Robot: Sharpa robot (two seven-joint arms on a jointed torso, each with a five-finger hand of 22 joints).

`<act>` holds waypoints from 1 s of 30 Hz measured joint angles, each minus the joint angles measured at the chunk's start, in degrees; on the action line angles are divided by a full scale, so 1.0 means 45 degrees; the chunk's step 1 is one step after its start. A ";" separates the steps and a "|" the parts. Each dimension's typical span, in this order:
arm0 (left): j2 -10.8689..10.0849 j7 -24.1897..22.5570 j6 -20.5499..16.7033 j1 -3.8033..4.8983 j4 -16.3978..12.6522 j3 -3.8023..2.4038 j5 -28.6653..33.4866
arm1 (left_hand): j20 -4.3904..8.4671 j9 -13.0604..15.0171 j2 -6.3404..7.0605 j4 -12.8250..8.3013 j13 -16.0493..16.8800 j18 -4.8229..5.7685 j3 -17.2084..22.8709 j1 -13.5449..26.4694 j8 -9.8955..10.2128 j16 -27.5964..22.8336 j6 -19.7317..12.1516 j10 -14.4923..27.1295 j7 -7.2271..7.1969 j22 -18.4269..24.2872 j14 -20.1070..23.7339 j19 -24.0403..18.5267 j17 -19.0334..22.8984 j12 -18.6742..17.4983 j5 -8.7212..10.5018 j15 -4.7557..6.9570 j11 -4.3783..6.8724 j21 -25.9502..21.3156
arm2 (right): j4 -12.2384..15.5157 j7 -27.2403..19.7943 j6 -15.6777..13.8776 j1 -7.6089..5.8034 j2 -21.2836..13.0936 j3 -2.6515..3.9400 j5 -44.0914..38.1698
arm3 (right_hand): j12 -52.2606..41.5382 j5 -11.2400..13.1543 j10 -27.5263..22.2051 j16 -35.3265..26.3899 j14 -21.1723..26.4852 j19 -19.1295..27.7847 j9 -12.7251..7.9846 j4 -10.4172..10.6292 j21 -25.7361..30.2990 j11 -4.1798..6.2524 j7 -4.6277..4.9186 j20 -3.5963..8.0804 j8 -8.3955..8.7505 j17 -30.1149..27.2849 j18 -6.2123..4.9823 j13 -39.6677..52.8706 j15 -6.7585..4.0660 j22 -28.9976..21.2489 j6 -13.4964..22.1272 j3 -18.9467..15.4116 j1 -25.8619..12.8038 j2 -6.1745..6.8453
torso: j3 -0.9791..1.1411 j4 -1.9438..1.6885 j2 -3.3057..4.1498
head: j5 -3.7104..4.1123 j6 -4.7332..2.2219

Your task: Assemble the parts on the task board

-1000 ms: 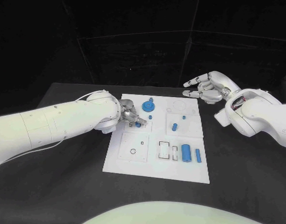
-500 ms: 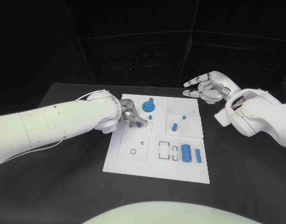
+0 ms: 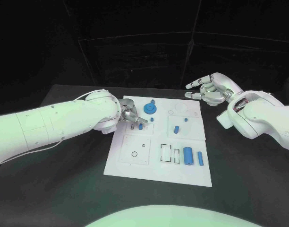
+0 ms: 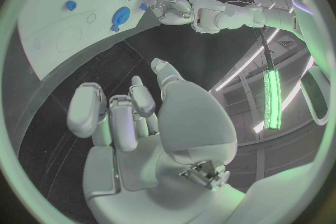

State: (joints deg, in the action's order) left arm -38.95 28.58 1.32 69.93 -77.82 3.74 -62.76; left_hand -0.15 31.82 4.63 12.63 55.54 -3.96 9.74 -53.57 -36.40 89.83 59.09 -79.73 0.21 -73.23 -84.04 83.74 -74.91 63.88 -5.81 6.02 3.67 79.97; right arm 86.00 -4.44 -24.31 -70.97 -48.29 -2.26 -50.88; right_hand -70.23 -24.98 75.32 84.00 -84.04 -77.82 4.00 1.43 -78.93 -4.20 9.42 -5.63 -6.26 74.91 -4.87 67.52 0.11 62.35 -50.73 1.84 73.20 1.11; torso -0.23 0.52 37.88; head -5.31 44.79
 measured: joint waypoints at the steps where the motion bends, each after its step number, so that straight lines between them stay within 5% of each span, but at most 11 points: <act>1: -0.0030 0.0003 0.0004 0.0026 -0.0008 -0.0045 0.0001 | 0.0000 0.0000 0.0014 0.0035 -0.0232 -0.0001 -0.0163 -0.0072 0.0050 0.0000 -0.0051 0.0098 0.0047 0.0195 0.0000 0.0000 0.0000 -0.0207 0.0000 0.0000 -0.0065 -0.0145 | -0.0008 0.0000 0.0000 0.0000 0.0000 0.0000 0.0001 | 0.0000 0.0000 0.0000 0.0000 0.0000 0.0000 0.0000 0.0000 0.0000 0.0000 0.0000 0.0000 0.0000 0.0000 0.0000 0.0000 0.0000 0.0000 0.0000 0.0000 0.0000 0.0000 | -0.0001 0.0002 0.0001 | 0.0009 -0.0007; 6: -0.0166 0.0026 0.0254 0.0468 0.0028 -0.0443 0.0004 | -0.0108 -0.0067 -0.0009 0.0221 -0.1572 -0.0002 -0.0906 -0.0394 0.0401 0.0000 -0.0936 0.0941 0.0334 0.1381 0.0012 -0.0432 0.0000 -0.1283 0.0570 -0.0012 -0.0297 -0.0976 | -0.0045 0.0000 0.0000 0.0000 0.0000 0.0000 0.0003 | 0.0000 0.0000 0.0000 0.0000 0.0000 0.0000 0.0000 0.0000 0.0000 0.0000 0.0000 0.0000 0.0000 0.0000 0.0000 0.0000 0.0000 0.0000 0.0000 0.0000 0.0000 0.0000 | -0.0006 0.0007 0.0005 | 0.0076 -0.0049; 12: -0.0173 0.0078 0.1187 0.1356 0.0623 -0.0581 0.0004 | -0.0307 -0.0650 -0.0303 0.0285 -0.2211 -0.0204 -0.1574 -0.1017 0.1187 0.0000 -0.1987 0.1412 0.0842 0.2041 -0.0025 -0.0722 0.0000 -0.1686 0.0592 -0.0343 -0.0679 -0.1476 | -0.0097 0.0002 0.0000 0.0000 0.0016 0.0000 0.0005 | 0.0000 0.0000 0.0000 0.0000 0.0000 0.0000 0.0000 0.0097 0.0000 0.0000 0.0000 0.0000 0.0000 0.0000 -0.0001 -0.0014 0.0000 -0.0028 0.0000 -0.0022 0.0000 0.0000 | -0.0005 0.0011 0.0007 | 0.0099 -0.0099; 16: 0.0134 0.0106 0.1907 0.1724 0.1341 -0.0607 0.0003 | -0.0363 -0.0920 -0.0458 0.0339 -0.2194 -0.0201 -0.1833 -0.1172 0.1353 0.0000 -0.2055 0.1379 0.0906 0.2040 0.0021 -0.0668 0.0000 -0.1561 0.0591 -0.0391 -0.0712 -0.1476 | -0.0138 0.0004 0.0001 0.0000 0.0069 0.0000 0.0007 | 0.0000 0.0000 0.0000 0.0000 0.0000 0.0000 0.0000 0.0096 0.0000 0.0000 0.0000 0.0000 0.0000 -0.0001 -0.0001 -0.0013 0.0000 -0.0028 0.0000 -0.0022 0.0000 0.0000 | -0.0004 0.0018 0.0016 | 0.0081 -0.0127; 30: 0.1754 0.0117 0.3513 0.1868 0.4163 -0.0512 -0.0005 | -0.0448 -0.1175 -0.0651 0.0374 -0.2134 -0.0200 -0.2079 -0.1464 0.1380 0.0000 -0.1957 0.1363 0.0907 0.1850 -0.0025 -0.0582 0.0000 -0.1384 0.0591 -0.0436 -0.0727 -0.1476 | -0.0241 0.0005 0.0019 0.0001 0.0234 0.0000 0.0009 | 0.0000 0.0000 0.0001 0.0000 0.0000 -0.0001 0.0000 0.0096 0.0000 0.0000 0.0000 0.0000 0.0000 -0.0001 0.0000 -0.0012 0.0000 -0.0044 0.0000 -0.0022 0.0000 0.0000 | -0.0015 0.0020 0.0040 | -0.0027 -0.0153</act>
State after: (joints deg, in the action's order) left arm -31.06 29.10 17.13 78.33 -59.09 1.43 -62.78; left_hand -2.16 26.53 1.70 14.31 45.94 -4.86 0.39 -60.16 -30.19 89.82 50.28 -73.60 4.29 -64.90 -84.15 81.12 -74.91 57.65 -3.15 4.06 0.40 73.33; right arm 84.91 -4.41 -24.23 -70.97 -47.24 -2.26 -50.83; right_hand -70.23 -24.98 75.32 84.00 -84.04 -77.82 3.99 1.86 -78.93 -4.20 9.42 -5.64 -6.26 74.90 -4.87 67.47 0.11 62.15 -50.73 1.74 73.20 1.11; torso -0.30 0.61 38.06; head -5.43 44.10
